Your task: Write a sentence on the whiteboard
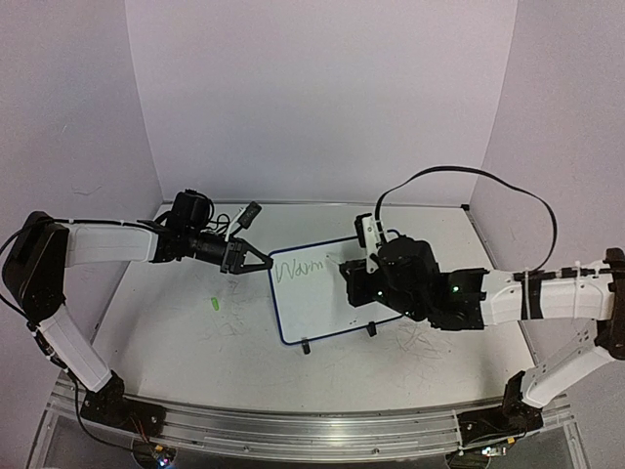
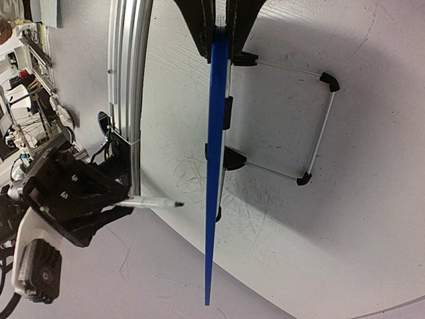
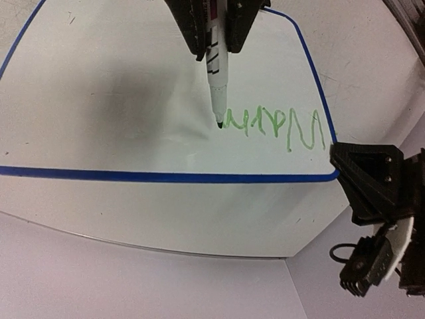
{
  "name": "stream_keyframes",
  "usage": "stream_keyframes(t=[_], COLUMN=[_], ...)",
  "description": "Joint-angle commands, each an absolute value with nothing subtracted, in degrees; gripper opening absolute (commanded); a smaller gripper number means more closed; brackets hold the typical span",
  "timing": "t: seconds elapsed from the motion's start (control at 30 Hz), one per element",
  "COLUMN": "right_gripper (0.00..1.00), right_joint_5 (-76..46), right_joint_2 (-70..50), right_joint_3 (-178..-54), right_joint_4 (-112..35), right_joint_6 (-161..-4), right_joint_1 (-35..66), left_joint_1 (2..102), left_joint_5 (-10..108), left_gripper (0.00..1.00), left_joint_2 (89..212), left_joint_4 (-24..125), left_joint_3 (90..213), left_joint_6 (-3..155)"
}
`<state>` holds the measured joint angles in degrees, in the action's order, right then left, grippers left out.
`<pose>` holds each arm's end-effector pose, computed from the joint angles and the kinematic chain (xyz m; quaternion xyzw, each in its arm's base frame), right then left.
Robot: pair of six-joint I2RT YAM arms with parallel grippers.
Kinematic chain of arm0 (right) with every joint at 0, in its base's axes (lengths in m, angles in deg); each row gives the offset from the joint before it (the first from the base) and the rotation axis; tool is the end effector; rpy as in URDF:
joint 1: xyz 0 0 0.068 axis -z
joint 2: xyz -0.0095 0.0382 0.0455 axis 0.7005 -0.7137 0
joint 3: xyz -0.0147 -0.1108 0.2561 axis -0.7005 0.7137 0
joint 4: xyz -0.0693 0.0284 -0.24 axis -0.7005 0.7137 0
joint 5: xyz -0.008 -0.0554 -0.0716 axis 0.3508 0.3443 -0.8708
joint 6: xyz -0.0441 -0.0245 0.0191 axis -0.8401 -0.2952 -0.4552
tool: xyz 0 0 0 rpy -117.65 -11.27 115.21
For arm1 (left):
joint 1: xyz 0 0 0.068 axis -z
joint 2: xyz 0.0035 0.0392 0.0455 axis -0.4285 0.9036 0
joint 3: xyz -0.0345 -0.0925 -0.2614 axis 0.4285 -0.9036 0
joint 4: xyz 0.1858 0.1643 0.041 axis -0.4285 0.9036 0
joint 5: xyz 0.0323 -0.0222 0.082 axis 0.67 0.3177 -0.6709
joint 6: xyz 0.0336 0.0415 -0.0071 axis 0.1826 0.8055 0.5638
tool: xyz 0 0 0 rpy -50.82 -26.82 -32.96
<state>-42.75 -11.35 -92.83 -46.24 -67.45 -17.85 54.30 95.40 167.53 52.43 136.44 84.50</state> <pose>0.1578 0.2738 0.2754 -0.1905 0.8034 0.2547 0.5035 0.2788 -0.1873 0.2410 0.3826 0.7219 -0.5056 0.2771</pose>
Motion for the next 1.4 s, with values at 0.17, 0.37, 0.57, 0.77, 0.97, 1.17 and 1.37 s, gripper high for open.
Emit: stream_keyframes(t=[0.17, 0.37, 0.57, 0.77, 0.97, 1.17, 1.37], right_gripper=[0.00, 0.00, 0.00, 0.00, 0.00, 0.00, 0.00], right_joint_5=[-44.4, -44.3, -43.7, -45.1, -45.9, -46.7, -46.8], right_joint_2=[-3.8, -7.0, -10.3, -11.3, -12.8, -14.4, -15.4], right_joint_3=[-87.1, -90.2, -93.7, -94.2, -95.6, -98.0, -98.9], right_joint_4=[-50.0, -46.4, -44.4, -44.4, -44.2, -44.8, -45.1], right_joint_6=[-71.1, -70.8, -71.9, -71.6, -71.6, -72.4, -72.4], right_joint_1=[-17.7, -17.6, -17.6, -17.6, -17.5, -16.9, -16.6], left_joint_1=[55.5, 55.5, 55.5, 55.5, 55.5, 55.5, 55.5], left_joint_5=[96.3, 96.3, 96.2, 96.3, 96.4, 96.4, 96.3], left_gripper=[0.00, 0.00, 0.00, 0.00, 0.00, 0.00, 0.00], left_joint_2=[167.1, 167.2, 167.1, 167.2, 167.3, 167.4, 167.2], left_joint_4=[54.0, 54.1, 54.0, 54.1, 54.1, 54.1, 54.1], left_joint_3=[137.9, 138.0, 137.9, 138.1, 138.1, 138.1, 138.1], left_joint_6=[85.6, 85.5, 85.6, 85.6, 85.6, 85.6, 85.7])
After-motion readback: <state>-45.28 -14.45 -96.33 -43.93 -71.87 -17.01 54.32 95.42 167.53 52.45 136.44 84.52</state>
